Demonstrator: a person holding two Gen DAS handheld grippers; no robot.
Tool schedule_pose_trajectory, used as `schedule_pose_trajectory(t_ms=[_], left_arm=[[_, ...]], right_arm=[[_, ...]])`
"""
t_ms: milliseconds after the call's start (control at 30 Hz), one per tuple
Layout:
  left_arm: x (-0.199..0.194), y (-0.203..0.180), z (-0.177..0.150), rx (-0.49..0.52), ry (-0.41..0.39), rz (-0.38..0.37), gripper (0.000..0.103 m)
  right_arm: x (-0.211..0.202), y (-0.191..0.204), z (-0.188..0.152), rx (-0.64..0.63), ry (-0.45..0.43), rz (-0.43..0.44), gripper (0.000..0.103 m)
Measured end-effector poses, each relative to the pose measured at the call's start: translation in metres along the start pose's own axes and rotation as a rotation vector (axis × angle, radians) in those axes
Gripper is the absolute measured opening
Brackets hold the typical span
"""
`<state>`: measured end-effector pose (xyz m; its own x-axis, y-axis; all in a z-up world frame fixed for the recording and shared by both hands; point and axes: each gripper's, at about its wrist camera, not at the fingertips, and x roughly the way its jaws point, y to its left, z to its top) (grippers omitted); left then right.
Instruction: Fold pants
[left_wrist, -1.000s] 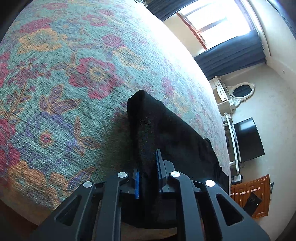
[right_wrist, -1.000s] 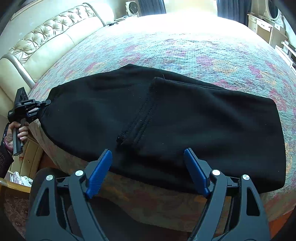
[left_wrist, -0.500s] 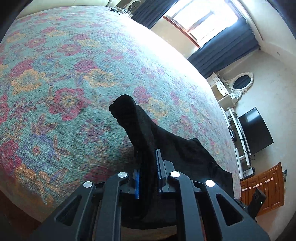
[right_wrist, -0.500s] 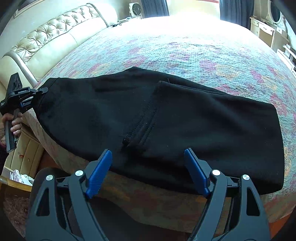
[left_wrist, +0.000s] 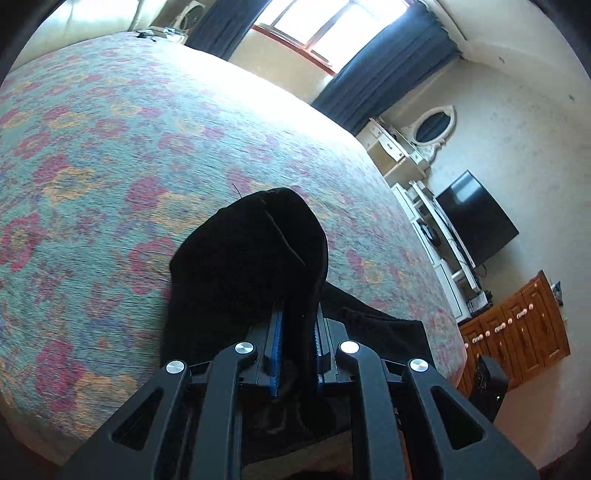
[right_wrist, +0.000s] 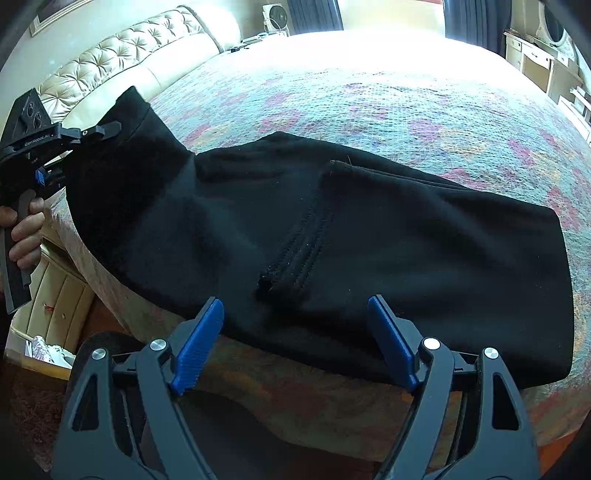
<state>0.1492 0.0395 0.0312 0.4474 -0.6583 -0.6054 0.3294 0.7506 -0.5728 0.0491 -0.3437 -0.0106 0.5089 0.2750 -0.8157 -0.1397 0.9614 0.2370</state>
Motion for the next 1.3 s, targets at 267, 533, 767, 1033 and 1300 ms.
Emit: schedule_pose_trajectory(t_ms=[267, 533, 767, 1033, 1300], left_arm=[[0.092, -0.046, -0.043, 0.098, 0.174, 0.005, 0.005], [0.098, -0.070, -0.073, 0.190, 0.226, -0.060, 0.008], [0.004, -0.068, -0.055, 0.121, 0.027, -0.144, 0.059], [-0.043, 0.072, -0.017, -0.091, -0.096, 0.249, 0.060], [-0.014, 0.082, -0.034, -0.119, 0.019, 0.188, 0.056]], right_arm=[[-0.001, -0.006, 0.001, 0.024, 0.002, 0.006, 0.080], [-0.004, -0.028, 0.003, 0.149, 0.001, 0.079, 0.080], [-0.003, -0.051, 0.000, 0.328, -0.003, 0.224, 0.084], [0.036, -0.016, 0.036, 0.449, 0.052, 0.490, 0.087], [0.100, 0.050, 0.072, 0.509, 0.146, 0.646, 0.087]])
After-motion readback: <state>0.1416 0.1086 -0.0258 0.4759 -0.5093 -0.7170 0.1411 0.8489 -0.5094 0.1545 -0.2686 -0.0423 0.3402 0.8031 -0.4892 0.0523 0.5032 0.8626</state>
